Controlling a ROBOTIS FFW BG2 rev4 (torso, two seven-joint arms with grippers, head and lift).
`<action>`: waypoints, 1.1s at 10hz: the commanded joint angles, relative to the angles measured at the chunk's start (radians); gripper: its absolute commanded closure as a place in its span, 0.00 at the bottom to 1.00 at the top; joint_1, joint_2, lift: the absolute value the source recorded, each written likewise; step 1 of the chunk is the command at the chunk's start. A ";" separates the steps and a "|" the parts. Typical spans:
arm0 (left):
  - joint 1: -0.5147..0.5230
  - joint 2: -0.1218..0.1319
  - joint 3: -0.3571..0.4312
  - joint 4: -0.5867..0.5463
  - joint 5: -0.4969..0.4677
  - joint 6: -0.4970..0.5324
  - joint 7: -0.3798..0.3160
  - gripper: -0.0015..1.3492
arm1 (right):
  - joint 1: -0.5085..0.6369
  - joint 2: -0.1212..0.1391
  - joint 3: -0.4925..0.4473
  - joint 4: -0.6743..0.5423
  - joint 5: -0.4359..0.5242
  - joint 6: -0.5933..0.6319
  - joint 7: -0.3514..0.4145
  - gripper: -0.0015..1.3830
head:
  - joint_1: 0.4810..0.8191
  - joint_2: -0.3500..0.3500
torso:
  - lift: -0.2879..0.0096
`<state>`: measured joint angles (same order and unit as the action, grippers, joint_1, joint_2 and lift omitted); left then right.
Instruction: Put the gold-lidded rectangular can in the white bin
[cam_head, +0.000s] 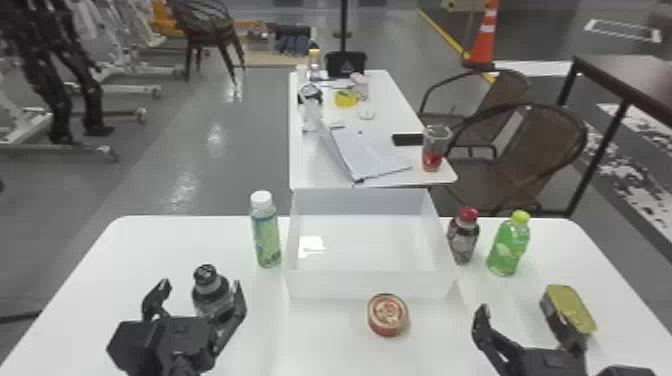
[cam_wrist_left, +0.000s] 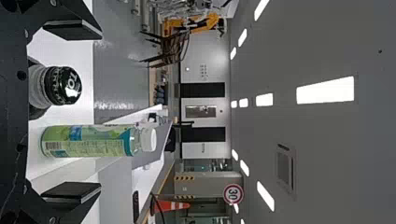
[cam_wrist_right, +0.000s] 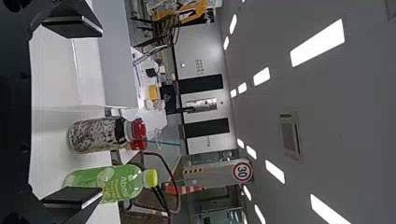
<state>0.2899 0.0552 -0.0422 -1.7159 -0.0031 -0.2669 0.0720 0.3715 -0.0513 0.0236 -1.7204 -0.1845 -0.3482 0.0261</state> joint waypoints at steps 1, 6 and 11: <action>0.000 0.000 -0.001 0.002 0.000 0.002 0.000 0.12 | 0.024 -0.007 -0.028 -0.011 -0.016 0.000 0.000 0.07 | 0.20 0.50 | 0.63; 0.000 0.005 -0.001 0.004 0.008 0.002 0.000 0.12 | -0.009 -0.025 -0.140 0.085 -0.036 0.002 0.084 0.07 | 0.20 0.50 | 0.63; 0.003 0.002 0.001 0.006 0.012 0.002 0.000 0.12 | -0.100 -0.027 -0.254 0.289 -0.113 0.014 0.302 0.07 | 0.20 0.50 | 0.63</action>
<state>0.2930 0.0568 -0.0415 -1.7103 0.0092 -0.2654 0.0721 0.2752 -0.0769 -0.2198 -1.4467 -0.2974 -0.3349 0.3297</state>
